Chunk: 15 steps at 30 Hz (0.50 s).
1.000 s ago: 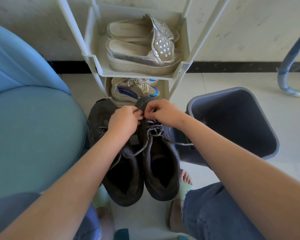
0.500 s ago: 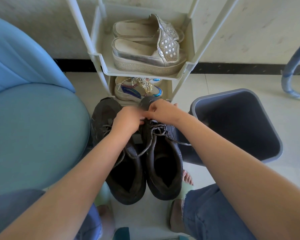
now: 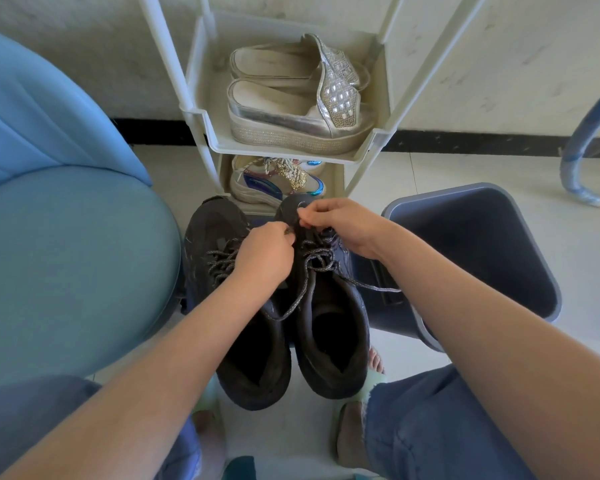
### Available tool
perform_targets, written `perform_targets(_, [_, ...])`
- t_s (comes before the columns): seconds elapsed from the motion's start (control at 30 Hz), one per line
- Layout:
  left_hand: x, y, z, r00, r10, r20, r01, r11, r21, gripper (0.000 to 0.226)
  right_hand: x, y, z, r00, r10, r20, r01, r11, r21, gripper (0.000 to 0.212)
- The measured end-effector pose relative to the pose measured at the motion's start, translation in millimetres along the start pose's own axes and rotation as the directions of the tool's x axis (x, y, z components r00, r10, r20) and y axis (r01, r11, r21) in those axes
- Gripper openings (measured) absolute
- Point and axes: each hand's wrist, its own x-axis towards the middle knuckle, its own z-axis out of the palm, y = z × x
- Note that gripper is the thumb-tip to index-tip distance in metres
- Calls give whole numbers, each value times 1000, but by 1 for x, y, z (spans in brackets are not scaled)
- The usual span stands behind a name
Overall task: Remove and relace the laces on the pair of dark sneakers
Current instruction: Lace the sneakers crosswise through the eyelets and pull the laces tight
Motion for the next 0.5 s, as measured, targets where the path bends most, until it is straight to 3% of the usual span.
perform_targets(0.13, [7,1,-6,998,-56,25,60,974,-219,23,-2,-3,-14,997,-40,-64,27,982,-187,36])
perform_targets(0.2, [10,1,-7,997,-67,29,72,966,-249,23,-3,-5,-24,993,-52,-103,24,965,-261,33])
perform_targets(0.33, [6,0,-5,999,17,-47,-26,978,-207,28,-5,-1,-36,1000,-11,14,16,888,-459,17])
perform_targets(0.5, [5,-2,-5,992,109,-69,-115,990,-87,28,-5,0,-35,992,11,126,59,840,-540,14])
